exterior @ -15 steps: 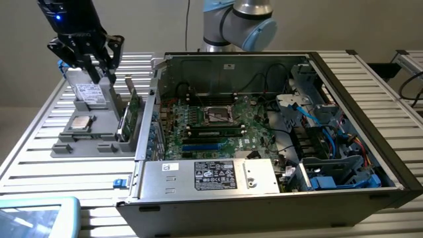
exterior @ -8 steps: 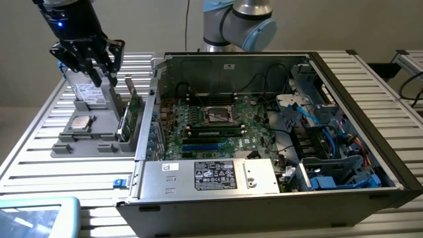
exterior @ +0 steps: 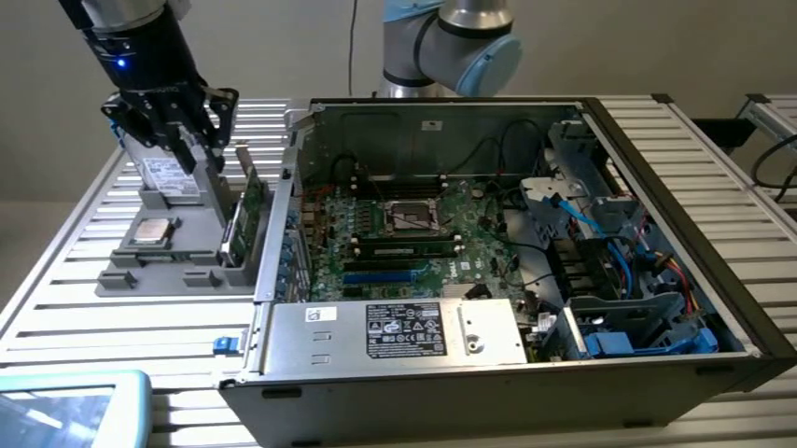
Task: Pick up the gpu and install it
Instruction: 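Pick up the gpu and move the gpu toward the slot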
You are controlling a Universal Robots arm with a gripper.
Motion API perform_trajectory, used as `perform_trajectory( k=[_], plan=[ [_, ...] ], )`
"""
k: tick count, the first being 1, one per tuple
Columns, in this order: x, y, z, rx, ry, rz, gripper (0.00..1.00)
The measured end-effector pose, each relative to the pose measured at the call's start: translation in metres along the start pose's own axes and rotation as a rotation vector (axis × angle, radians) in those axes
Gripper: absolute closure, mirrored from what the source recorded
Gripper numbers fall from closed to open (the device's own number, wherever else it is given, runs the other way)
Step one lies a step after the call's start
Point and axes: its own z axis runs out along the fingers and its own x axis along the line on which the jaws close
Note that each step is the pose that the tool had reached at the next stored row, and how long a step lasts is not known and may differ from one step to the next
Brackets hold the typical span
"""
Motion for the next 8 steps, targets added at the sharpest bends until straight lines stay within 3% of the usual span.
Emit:
perform_trajectory(
  k=[8],
  plan=[
    [0.001, -0.0006, 0.0144, 0.0, 0.0, 0.0, 0.58]
  ],
)
